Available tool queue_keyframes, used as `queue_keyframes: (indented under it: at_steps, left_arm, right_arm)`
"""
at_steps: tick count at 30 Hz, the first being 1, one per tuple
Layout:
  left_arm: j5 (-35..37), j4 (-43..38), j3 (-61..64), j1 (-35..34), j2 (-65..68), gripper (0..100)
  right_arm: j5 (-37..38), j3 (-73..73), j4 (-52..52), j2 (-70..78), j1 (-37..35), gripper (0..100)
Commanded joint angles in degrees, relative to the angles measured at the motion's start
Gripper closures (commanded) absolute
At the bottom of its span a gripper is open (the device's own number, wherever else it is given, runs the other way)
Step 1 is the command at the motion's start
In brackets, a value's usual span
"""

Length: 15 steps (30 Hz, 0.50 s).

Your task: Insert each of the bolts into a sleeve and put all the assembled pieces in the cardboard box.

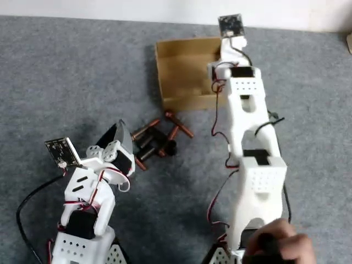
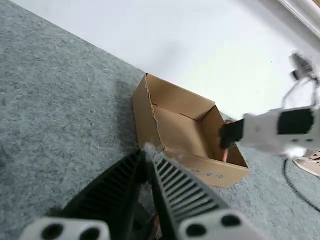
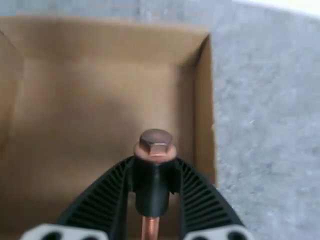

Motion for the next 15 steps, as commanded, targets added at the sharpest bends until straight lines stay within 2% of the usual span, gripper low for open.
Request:
queue_keyframes:
  at_steps: [1,5,11,13,15]
  left_arm:
    - [-0.18,0.0,1.01,-0.48,-0.66,99]
    - [-0.18,0.0,1.01,-0.48,-0.66,99]
    - [-0.18,0.0,1.01,-0.48,-0.66,99]
    - [-0.18,0.0,1.01,-0.48,-0.66,99]
    - [-0.18,0.18,1.01,-0.48,-0.66,99]
  right_arm:
    - [-0.53,-4.53,0.31,1.54,0.75,99.3]
    - [-0.44,-4.7,2.24,3.38,0.75,97.3]
    - [-0.26,-4.88,8.4,3.21,0.57,69.3]
    - [-0.26,-4.88,9.45,3.21,0.84,64.2]
    - [-0.35,-6.2,10.33,2.33,1.36,64.2]
